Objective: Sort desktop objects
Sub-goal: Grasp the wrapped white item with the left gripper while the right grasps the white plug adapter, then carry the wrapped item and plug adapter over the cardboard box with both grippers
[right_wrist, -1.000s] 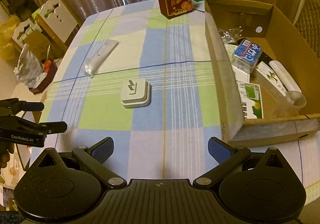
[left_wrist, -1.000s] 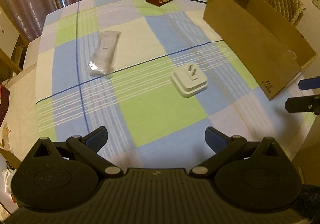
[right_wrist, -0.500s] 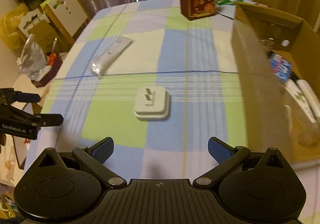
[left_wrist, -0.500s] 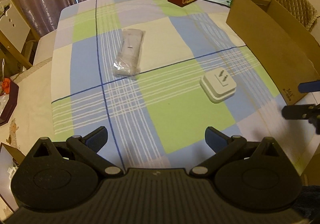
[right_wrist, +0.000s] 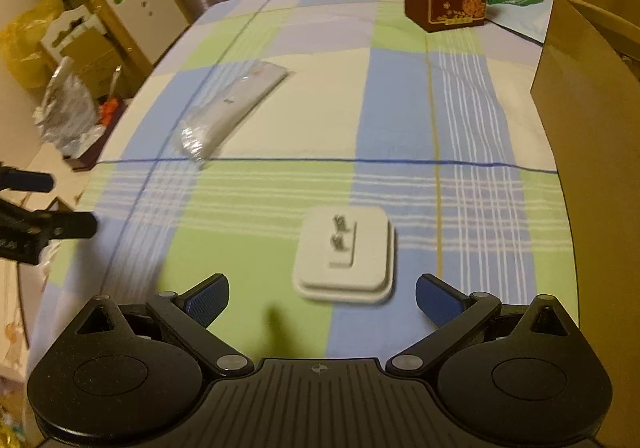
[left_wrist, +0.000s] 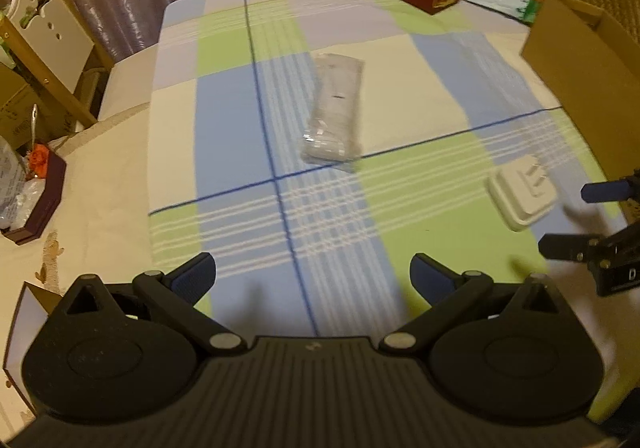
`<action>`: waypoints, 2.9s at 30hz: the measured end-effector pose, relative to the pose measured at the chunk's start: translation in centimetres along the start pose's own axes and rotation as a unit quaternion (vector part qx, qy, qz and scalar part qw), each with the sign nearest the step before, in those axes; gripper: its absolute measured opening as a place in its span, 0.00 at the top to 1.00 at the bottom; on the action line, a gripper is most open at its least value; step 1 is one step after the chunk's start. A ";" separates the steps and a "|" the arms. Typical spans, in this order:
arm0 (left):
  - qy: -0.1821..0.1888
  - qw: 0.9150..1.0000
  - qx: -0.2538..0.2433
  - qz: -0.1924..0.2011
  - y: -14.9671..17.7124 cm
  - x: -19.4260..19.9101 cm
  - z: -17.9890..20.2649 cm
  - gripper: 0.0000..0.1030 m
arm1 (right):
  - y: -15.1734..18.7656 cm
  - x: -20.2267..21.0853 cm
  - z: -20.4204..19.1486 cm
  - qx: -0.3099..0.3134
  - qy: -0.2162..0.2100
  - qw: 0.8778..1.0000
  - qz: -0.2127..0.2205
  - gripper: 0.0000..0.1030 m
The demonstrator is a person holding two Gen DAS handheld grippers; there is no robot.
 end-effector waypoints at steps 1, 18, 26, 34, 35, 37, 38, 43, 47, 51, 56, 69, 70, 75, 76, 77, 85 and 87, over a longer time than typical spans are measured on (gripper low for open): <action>-0.003 1.000 0.000 -0.001 -0.2 -0.2 -0.3 0.01 | -0.4 -0.4 0.1 -0.002 0.004 1.000 0.000 0.01; -0.003 0.996 -0.085 0.026 -8.7 -4.1 2.0 0.04 | 0.1 -2.6 1.7 0.047 0.067 0.996 -0.021 0.37; -0.011 0.990 -0.139 0.007 -13.7 -8.9 4.0 0.15 | 3.4 -1.3 3.5 0.042 0.072 0.996 -0.027 0.37; 0.054 0.990 -0.132 -0.013 -13.8 -9.7 4.2 0.65 | 3.3 -1.4 3.4 0.051 0.072 0.996 -0.026 0.35; 0.060 0.989 -0.136 -0.018 -13.2 -9.5 4.5 0.65 | 3.4 -1.3 3.4 0.055 0.072 0.996 -0.025 0.35; 0.067 0.985 -0.160 -0.027 -11.1 -9.0 5.6 0.65 | 3.6 -1.2 3.5 0.061 0.071 0.995 -0.026 0.36; 0.072 0.982 -0.171 -0.033 -9.9 -8.7 6.2 0.65 | 3.8 -1.1 3.5 0.063 0.070 0.995 -0.028 0.36; 0.070 0.972 -0.220 -0.053 -3.9 -7.3 8.0 0.60 | 4.2 -1.1 3.4 0.071 0.070 0.995 -0.028 0.36; 0.064 0.974 -0.207 -0.057 -3.0 -7.4 8.5 0.49 | 4.0 -1.2 3.1 0.071 0.071 0.995 -0.026 0.38; 0.073 0.977 -0.195 -0.052 -3.0 -7.1 9.0 0.67 | 4.5 -0.9 3.1 0.063 0.066 0.995 -0.034 0.39; 0.095 0.982 -0.153 -0.062 -2.3 -6.1 9.0 0.67 | 5.7 0.9 3.1 0.025 0.007 0.999 -0.041 0.39; 0.146 0.983 -0.065 -0.095 2.9 -3.0 11.1 0.68 | 9.1 5.0 3.8 0.012 -0.065 0.997 -0.039 0.39; 0.132 0.984 -0.068 -0.100 3.4 -3.4 11.4 0.68 | 9.4 5.1 3.8 0.013 -0.067 0.997 -0.039 0.39; 0.047 0.990 -0.106 -0.081 4.5 -3.8 13.4 0.66 | 10.1 5.7 4.1 0.028 -0.076 0.996 -0.038 0.39; 0.043 0.990 -0.105 -0.080 4.6 -3.8 13.6 0.66 | 10.1 5.8 4.2 0.032 -0.077 0.996 -0.037 0.39; 0.045 0.991 -0.100 -0.082 4.6 -3.8 13.7 0.67 | 10.2 6.0 4.3 0.035 -0.079 0.996 -0.037 0.39; 0.261 0.953 0.123 -0.098 5.4 -2.6 12.2 0.68 | 10.2 8.7 6.0 0.026 -0.128 0.991 -0.025 0.39; 0.300 0.934 0.168 -0.092 5.6 -1.9 11.8 0.68 | 10.0 9.7 6.6 0.021 -0.141 0.990 -0.022 0.39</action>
Point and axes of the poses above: each gripper's, at about its wrist camera, not at the fingertips, and x roughly against the way its jaws point, z to its right, y to its underside, the point moved 9 cm from there along -x, roughly the way its jaws point, and after that the axes turned 15 degrees about -z, right-handed, at the moved point
